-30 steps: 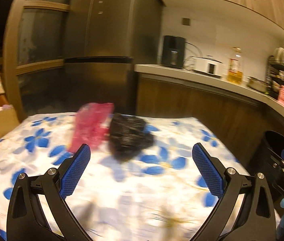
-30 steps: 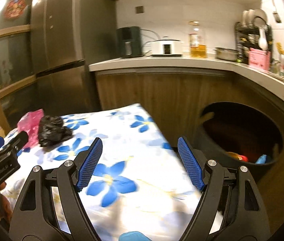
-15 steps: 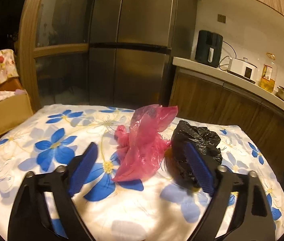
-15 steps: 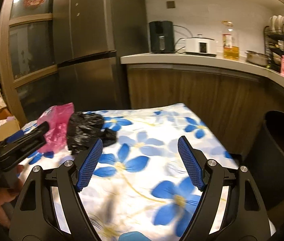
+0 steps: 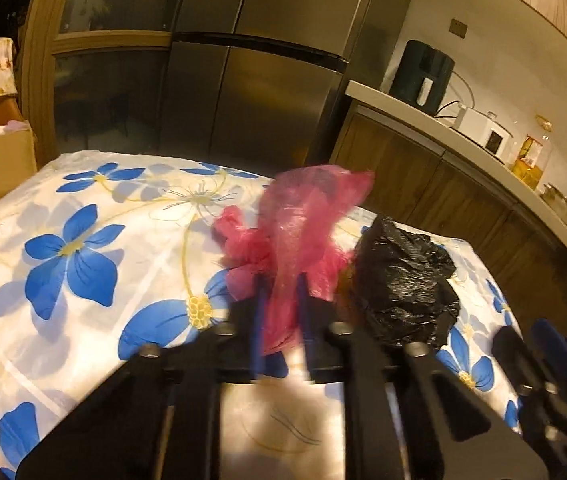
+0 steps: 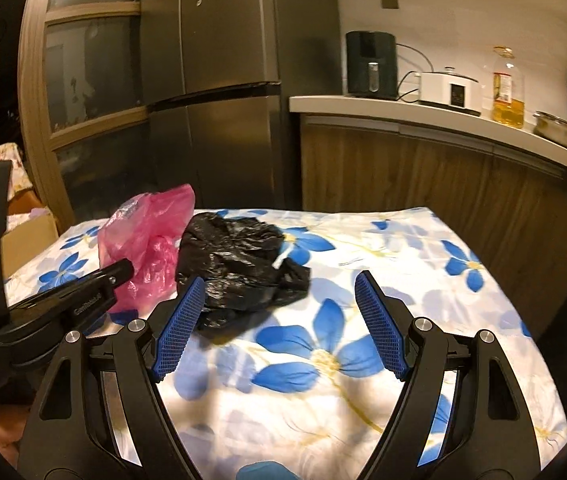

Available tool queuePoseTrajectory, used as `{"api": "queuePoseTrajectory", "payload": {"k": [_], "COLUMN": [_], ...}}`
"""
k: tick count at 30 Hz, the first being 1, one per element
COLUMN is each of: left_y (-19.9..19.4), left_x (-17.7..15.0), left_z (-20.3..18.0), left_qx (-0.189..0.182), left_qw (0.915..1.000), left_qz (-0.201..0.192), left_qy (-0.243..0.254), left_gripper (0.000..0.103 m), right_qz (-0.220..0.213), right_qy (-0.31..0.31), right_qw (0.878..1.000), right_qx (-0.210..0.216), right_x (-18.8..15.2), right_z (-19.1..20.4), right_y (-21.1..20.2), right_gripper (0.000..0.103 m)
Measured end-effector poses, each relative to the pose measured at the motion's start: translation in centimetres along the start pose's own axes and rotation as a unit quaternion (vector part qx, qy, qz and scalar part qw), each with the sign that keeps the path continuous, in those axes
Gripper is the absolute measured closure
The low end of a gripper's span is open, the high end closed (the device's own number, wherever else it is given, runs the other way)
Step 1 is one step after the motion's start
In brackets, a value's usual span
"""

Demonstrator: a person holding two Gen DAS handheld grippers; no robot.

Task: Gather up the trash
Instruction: 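Grasp the pink plastic bag with the left gripper while the right gripper grasps the black bag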

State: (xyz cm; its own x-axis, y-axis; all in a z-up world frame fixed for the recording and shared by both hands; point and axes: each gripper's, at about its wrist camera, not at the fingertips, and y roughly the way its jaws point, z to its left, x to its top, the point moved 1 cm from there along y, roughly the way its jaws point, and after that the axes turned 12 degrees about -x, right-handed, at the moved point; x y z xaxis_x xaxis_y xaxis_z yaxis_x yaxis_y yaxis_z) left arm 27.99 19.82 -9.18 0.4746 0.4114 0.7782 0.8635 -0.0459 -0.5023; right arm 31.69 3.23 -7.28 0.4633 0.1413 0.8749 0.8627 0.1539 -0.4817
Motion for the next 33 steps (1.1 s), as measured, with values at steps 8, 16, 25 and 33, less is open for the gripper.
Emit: {"api": "queuePoseTrajectory", "payload": {"k": [8, 16, 25, 33], "left_y": [-3.4, -5.5, -5.2, -5.8], "left_x": [-0.3, -0.7, -0.9, -1.1], "left_z": [-0.7, 0.9, 0.9, 0.2], "left_qx": [0.005, 0.007, 0.009, 0.002], "left_qw": [0.9986, 0.9971, 0.9976, 0.9976], "left_qz": [-0.050, -0.072, -0.065, -0.069], "left_qy": [0.014, -0.023, -0.022, -0.005], "left_gripper": [0.102, 0.102, 0.102, 0.103], "right_qz": [0.018, 0.055, 0.068, 0.047], "right_qy": [-0.010, -0.032, -0.033, -0.030], "right_qw": [1.000, 0.998, 0.997, 0.998], "right_qx": [0.010, 0.009, 0.014, 0.013], "right_x": [0.3, 0.0, -0.4, -0.6], "right_z": [2.3, 4.7, 4.5, 2.3], "right_y": [2.1, 4.7, 5.0, 2.0], "right_gripper": [0.027, 0.040, 0.085, 0.096]}}
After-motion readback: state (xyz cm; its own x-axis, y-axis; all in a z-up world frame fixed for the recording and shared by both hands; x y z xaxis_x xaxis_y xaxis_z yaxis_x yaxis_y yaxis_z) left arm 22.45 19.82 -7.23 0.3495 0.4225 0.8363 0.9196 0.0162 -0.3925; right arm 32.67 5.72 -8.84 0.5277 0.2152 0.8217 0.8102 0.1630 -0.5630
